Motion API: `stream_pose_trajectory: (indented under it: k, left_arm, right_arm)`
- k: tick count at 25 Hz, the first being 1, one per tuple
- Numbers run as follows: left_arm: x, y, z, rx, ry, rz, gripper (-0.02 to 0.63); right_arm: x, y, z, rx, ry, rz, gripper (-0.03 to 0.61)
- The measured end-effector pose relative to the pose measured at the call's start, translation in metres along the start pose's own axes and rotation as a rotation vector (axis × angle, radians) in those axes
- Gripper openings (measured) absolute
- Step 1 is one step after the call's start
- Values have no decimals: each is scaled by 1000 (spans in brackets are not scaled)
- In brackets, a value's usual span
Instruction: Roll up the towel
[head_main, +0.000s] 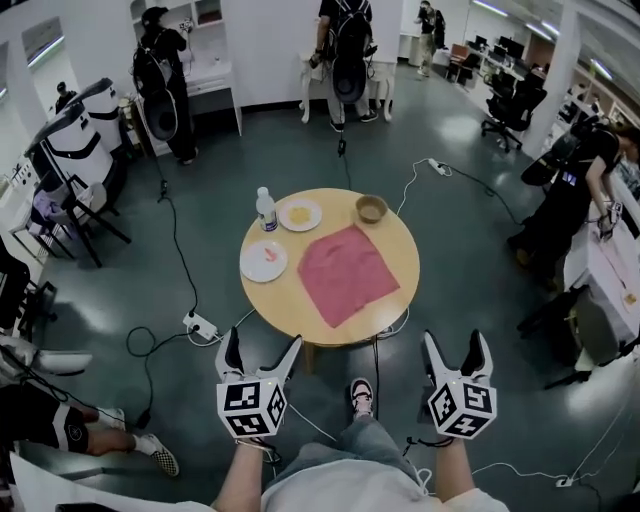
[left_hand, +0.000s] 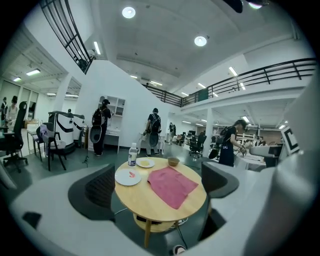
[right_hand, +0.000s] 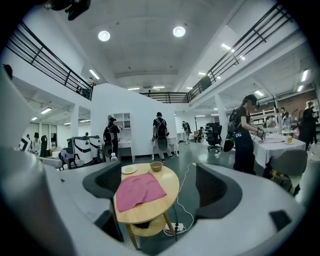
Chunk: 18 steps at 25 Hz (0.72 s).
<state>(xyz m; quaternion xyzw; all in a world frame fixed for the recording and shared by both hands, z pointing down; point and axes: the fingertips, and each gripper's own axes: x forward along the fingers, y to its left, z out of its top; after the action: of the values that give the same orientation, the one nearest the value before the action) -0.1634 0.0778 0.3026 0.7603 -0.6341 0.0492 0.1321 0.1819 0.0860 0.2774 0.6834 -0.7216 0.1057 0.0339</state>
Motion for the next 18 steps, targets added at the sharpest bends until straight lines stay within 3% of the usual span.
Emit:
stream_pose_trajectory:
  k: [10,18]
  left_arm:
    - [110,-15,20,-19,20,90,545]
    - [171,-15,30,-50,34,215,545]
  right_arm:
    - [147,-39,27,4,32,97,470]
    - [253,-48,40,-11,72,225,470]
